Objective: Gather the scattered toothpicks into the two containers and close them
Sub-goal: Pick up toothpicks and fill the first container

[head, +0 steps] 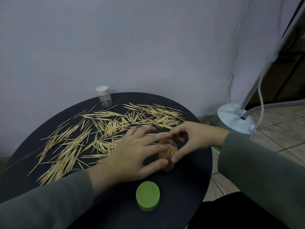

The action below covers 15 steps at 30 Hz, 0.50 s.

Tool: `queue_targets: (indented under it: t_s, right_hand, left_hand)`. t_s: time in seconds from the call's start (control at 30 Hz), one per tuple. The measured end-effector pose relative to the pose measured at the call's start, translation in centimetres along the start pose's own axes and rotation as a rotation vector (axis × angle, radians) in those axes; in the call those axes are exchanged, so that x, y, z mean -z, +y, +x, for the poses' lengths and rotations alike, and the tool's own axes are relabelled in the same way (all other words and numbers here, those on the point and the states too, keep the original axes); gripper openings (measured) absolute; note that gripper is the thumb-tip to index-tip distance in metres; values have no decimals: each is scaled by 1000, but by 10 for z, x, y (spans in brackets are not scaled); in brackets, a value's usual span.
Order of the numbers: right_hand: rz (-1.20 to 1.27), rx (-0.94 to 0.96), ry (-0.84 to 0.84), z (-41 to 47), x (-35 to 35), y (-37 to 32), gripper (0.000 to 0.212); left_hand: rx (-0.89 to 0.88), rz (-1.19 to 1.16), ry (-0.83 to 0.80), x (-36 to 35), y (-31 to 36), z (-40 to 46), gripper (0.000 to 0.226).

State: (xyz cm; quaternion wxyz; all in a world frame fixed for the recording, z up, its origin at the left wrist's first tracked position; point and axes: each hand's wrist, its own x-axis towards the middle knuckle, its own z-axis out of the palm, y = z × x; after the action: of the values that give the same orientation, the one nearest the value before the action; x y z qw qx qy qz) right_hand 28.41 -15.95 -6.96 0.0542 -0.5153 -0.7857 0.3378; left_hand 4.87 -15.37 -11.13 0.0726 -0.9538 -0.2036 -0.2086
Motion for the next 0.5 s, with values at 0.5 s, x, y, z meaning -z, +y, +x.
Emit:
queue_targets:
  t_s: [0.5]
  right_hand:
    - [8,7,-6,2,1,2,54]
  left_hand:
    - [-49,-19,54,1,-9,-1,48]
